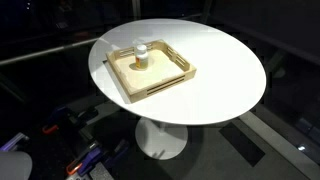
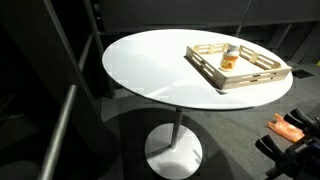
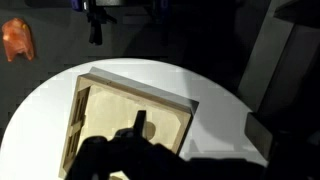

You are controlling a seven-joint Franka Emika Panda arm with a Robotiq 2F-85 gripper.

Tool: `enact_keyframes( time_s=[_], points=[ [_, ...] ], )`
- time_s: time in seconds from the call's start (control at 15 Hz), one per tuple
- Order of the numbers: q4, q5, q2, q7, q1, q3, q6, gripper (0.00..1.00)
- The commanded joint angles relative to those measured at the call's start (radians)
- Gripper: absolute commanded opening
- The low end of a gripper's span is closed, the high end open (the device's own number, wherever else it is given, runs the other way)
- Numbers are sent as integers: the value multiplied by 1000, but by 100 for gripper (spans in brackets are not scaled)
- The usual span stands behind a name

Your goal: Pick up the white medicine bottle lid and put it on the wooden tray

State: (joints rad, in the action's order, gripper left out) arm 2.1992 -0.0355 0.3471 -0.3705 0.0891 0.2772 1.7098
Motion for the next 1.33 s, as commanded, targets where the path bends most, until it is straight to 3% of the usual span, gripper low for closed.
enact_keyframes(
  time_s=[0.0,0.27,0.6,0.93,1.27],
  points=[
    [-3,5,-2,-5,17,-15,-2,100],
    [-3,5,-1,-5,17,-15,-2,100],
    [-85,35,-80,-16,-2,-26,22,100],
    [-136,61,-142,-29,-20,-69,116,100],
    [-112,80,-174,-59,-34,-107,254,100]
  ],
)
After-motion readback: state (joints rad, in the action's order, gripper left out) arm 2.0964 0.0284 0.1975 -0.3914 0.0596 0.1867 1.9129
